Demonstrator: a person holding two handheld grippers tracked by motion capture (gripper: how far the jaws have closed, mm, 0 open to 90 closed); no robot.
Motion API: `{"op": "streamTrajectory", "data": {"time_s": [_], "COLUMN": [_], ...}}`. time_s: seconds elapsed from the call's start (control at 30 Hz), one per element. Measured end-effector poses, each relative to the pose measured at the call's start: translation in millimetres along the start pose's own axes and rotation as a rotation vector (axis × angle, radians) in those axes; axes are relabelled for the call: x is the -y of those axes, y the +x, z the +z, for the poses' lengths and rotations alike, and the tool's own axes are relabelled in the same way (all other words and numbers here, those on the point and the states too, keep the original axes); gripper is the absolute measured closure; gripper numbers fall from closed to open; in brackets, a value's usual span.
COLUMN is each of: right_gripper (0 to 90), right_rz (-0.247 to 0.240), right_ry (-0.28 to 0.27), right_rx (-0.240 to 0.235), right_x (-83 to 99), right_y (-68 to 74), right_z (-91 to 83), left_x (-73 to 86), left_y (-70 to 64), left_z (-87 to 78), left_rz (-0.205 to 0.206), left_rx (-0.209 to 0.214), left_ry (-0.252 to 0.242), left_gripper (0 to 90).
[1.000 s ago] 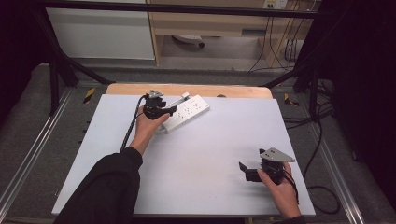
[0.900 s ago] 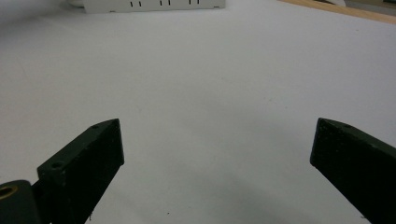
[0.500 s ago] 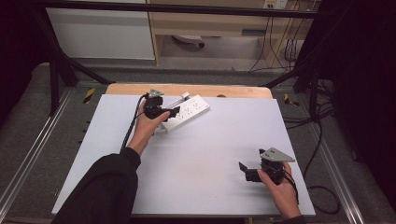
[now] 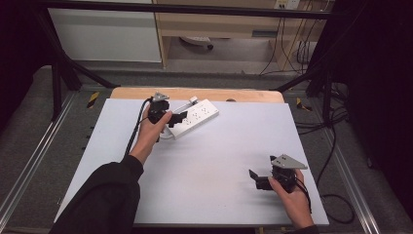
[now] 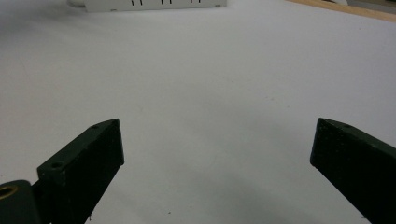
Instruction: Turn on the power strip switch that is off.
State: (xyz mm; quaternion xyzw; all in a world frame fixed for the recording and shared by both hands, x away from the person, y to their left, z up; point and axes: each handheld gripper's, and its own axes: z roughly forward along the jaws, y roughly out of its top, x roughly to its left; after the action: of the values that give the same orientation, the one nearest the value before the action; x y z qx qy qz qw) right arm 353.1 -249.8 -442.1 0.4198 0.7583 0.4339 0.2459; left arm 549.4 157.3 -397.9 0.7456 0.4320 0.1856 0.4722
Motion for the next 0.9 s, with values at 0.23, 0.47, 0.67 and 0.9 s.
{"op": "streamTrajectory", "data": {"time_s": [0.23, 0.47, 0.67, 0.9], "right_gripper": [3.2, 3.2, 3.2, 3.2], "right_rz": [-0.001, 0.004, 0.003, 0.002], "right_ry": [0.002, 0.0, 0.0, 0.001], "right_rx": [0.0, 0.0, -0.001, -0.002], "right_x": [-0.1, -0.1, -0.3, -0.3], "right_y": [-0.1, 0.1, 0.1, 0.0], "right_z": [0.2, -0.1, -0.1, 0.1], "left_x": [-1.1, -1.8, 0.4, 3.7], "left_y": [0.1, 0.4, 4.1, 10.7], "left_z": [-6.6, -15.0, -24.2, -40.7], "left_rz": [0.008, 0.012, 0.005, 0.003], "left_rx": [0.004, 0.01, 0.006, -0.008], "left_ry": [0.006, 0.008, 0.003, 0.009], "left_gripper": [10.0, 10.4, 10.7, 11.2]}}
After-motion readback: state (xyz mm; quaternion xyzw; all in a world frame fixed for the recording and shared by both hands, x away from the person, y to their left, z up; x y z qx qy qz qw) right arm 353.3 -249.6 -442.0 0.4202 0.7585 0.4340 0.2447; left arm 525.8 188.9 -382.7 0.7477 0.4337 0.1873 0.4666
